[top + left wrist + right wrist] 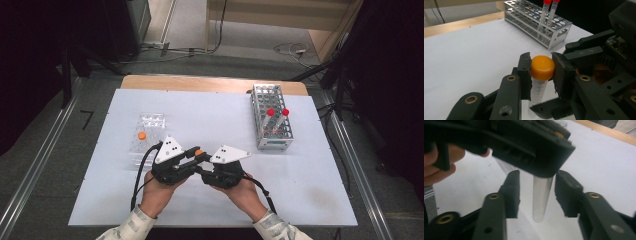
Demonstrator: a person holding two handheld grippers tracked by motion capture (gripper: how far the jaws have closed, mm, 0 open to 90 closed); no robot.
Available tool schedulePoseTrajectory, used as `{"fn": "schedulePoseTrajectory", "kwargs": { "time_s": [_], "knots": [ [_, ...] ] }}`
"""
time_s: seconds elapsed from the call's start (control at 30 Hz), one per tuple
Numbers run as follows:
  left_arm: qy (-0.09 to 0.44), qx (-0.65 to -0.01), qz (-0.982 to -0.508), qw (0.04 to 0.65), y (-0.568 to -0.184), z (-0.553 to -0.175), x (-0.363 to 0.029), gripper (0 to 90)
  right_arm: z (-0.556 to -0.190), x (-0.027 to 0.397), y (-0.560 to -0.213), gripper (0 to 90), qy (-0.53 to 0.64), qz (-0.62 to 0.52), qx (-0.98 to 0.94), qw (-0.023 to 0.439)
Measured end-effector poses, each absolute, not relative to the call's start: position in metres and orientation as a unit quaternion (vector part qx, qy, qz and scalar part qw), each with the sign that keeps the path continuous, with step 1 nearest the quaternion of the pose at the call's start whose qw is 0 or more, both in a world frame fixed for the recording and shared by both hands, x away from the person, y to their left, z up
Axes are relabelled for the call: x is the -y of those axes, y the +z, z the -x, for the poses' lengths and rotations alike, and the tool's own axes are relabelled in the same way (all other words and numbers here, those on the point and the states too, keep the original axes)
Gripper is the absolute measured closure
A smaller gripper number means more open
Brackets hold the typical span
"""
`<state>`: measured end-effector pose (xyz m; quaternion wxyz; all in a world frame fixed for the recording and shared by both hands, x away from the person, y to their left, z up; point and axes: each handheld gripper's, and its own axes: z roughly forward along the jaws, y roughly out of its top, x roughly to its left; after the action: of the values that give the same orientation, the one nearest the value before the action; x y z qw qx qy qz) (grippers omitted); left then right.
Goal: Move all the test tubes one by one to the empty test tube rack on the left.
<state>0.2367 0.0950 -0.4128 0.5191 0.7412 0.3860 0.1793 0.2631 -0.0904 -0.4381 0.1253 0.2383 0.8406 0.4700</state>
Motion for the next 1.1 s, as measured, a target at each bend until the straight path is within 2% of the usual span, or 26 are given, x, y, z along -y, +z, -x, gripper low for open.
{"fn": "schedulePoseTrajectory", "kwargs": {
  "time_s": [0.17,0.57,0.83,1.1],
  "knots": [
    [0.183,-0.393,-0.735,0.522,-0.411,-0.237,-0.100,70.2,-0.264,0.100,-0.437,41.0,0.469,-0.238,-0.842,0.120],
    [0.176,-0.407,-0.722,0.531,-0.402,-0.235,-0.124,70.2,-0.277,0.145,-0.436,34.6,0.460,-0.290,-0.826,0.151],
    [0.178,-0.412,-0.720,0.530,-0.401,-0.235,-0.136,70.3,-0.292,0.191,-0.439,34.9,0.449,-0.339,-0.807,0.179],
    [0.189,-0.423,-0.710,0.531,-0.396,-0.228,-0.146,70.2,-0.292,0.205,-0.437,34.7,0.446,-0.353,-0.800,0.191]
  ]
}}
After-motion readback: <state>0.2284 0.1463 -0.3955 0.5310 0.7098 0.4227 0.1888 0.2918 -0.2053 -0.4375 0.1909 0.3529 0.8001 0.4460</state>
